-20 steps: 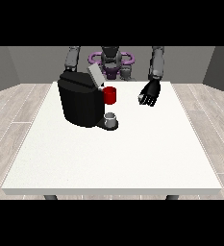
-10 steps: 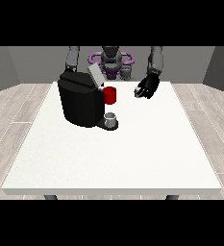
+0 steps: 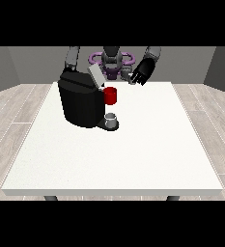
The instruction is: Insert the coffee pod into the coffee machine and close the lid
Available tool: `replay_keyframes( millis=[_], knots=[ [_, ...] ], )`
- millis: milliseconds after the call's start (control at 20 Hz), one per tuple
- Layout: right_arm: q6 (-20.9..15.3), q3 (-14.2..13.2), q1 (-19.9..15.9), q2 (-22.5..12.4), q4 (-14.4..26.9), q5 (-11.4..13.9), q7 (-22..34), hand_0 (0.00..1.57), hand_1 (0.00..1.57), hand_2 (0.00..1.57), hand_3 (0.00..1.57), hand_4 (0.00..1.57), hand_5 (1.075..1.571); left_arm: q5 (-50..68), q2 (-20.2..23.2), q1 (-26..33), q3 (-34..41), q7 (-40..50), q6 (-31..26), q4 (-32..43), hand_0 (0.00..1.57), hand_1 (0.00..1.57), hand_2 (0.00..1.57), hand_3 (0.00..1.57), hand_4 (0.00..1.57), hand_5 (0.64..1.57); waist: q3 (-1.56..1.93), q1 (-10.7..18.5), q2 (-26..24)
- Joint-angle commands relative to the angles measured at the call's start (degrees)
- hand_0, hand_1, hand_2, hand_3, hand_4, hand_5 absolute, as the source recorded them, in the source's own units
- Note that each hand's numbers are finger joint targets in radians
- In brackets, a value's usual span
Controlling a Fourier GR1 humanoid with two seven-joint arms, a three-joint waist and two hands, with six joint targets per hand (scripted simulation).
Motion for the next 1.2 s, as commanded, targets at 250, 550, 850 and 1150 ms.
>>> replay_keyframes(
  millis=[250,550,850,1150],
  knots=[
    [1.2,0.3,-3.6,1.1,-2.1,-1.3,-1.6,0.00,0.00,0.00,0.00,0.00,1.571,1.1,3.1,-11.0,4.1,1.0,-5.3,-0.8,1.34,1.34,1.37,1.35,0.56,1.571,0.02,-3.2,3.5],
    [0.9,4.3,-2.6,2.5,-7.1,0.9,-0.1,0.00,0.00,0.00,0.00,0.00,1.571,4.8,5.4,-17.4,11.2,6.5,-7.2,3.7,1.23,1.23,1.26,1.27,0.50,1.571,-0.01,-9.3,3.3],
    [-0.6,1.3,-9.8,1.7,-7.6,0.1,2.9,0.00,0.00,0.00,0.00,0.00,1.571,3.5,6.2,-21.5,10.4,3.7,-5.6,3.4,1.17,1.17,1.25,1.27,0.48,1.571,-0.01,-8.4,9.5],
    [2.7,0.3,-10.2,-1.1,-11.6,-1.7,3.3,0.00,0.00,0.00,0.00,0.26,1.571,3.1,8.6,-24.6,12.8,6.4,-4.1,7.0,1.22,1.22,1.28,1.23,0.48,1.571,0.00,-13.2,11.7]
  ],
)
